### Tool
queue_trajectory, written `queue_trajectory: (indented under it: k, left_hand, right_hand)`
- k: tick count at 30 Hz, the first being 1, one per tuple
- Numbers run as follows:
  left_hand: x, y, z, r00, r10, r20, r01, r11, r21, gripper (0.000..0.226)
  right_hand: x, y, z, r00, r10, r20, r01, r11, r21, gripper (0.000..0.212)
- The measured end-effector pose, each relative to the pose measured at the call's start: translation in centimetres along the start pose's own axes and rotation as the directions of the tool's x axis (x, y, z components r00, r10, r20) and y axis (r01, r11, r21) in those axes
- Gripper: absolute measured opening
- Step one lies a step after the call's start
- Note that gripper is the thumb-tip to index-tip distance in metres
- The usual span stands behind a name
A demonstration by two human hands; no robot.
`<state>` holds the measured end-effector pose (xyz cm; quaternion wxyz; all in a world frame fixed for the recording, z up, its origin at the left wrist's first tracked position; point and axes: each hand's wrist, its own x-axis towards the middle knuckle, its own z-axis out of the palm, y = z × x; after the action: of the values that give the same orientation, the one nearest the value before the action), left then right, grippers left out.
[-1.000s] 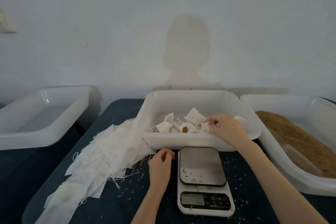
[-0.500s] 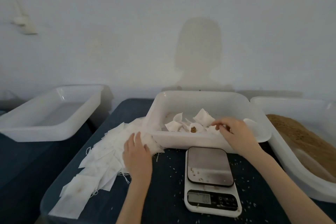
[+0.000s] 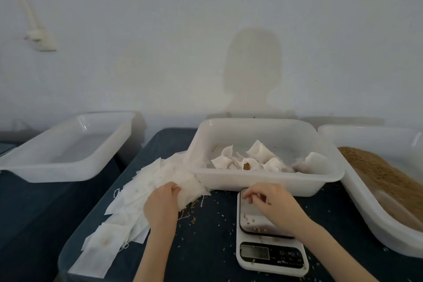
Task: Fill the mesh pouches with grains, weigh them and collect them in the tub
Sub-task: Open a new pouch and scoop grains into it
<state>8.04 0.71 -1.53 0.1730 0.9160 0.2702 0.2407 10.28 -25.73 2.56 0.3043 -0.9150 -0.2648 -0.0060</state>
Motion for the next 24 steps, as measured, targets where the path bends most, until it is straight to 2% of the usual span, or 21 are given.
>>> queue_trajectory:
  k: [3, 5, 7, 8, 10, 12, 13, 16, 18, 22, 24]
  left_hand:
    - [-0.4, 0.5, -0.9, 0.991, -0.025, -0.133, 0.01, 0.994, -0.112, 0.022]
    - [-0.7, 1.2, -1.8, 0.986, -0.058, -0.157, 0.021, 0.972, -0.232, 0.021]
    - [-0.9, 1.9, -2.6, 0.979, -0.13, -0.159, 0.052, 0.906, -0.42, 0.022]
    - [-1.0, 2.3, -3.0, 0.975, -0.186, -0.125, 0.091, 0.837, -0.539, 0.023]
    - [-1.4, 3.0, -3.7, 0.96, -0.278, 0.042, 0.211, 0.61, -0.764, 0.026]
    - [-2.1, 4.0, -4.1, 0.941, -0.257, 0.222, 0.311, 0.388, -0.868, 0.019]
    - [-2.6, 4.6, -4.2, 0.942, -0.218, 0.255, 0.321, 0.362, -0.875, 0.014]
    - [-4.0, 6.4, -4.0, 0.968, -0.101, 0.23, 0.25, 0.476, -0.843, 0.006]
    - [-4.6, 7.4, -3.7, 0.972, -0.04, 0.233, 0.22, 0.522, -0.824, 0.008]
    - [-5.5, 9.0, -3.2, 0.945, 0.013, 0.326, 0.287, 0.447, -0.847, 0.009]
    - [-5.9, 9.5, -3.1, 0.931, 0.028, 0.365, 0.325, 0.395, -0.859, 0.007]
  right_hand:
    - [-0.3, -0.2, 0.6, 1.0, -0.002, 0.031, 0.002, 1.0, -0.003, 0.031]
    - [-0.4, -0.4, 1.1, 0.999, -0.016, 0.048, 0.016, 1.0, 0.002, 0.027]
    - [-0.5, -0.9, 1.6, 0.998, -0.037, 0.056, 0.037, 0.999, 0.008, 0.021]
    - [-0.5, -1.2, 1.8, 0.997, -0.056, 0.048, 0.056, 0.998, 0.004, 0.02]
    - [-0.6, -1.9, 2.2, 0.994, -0.107, 0.002, 0.107, 0.994, -0.003, 0.023]
    - [-1.1, -2.9, 2.3, 0.984, -0.164, -0.074, 0.163, 0.986, -0.024, 0.026]
    - [-1.3, -3.4, 2.3, 0.974, -0.191, -0.123, 0.186, 0.981, -0.044, 0.028]
    - [-1.8, -4.6, 2.1, 0.936, -0.22, -0.274, 0.204, 0.975, -0.085, 0.04]
    - [-1.9, -4.8, 2.0, 0.927, -0.203, -0.314, 0.188, 0.979, -0.079, 0.039]
    - [-1.9, -4.4, 1.9, 0.928, -0.162, -0.336, 0.139, 0.986, -0.093, 0.023]
    - [-2.0, -4.0, 1.7, 0.95, -0.119, -0.288, 0.101, 0.992, -0.078, 0.02]
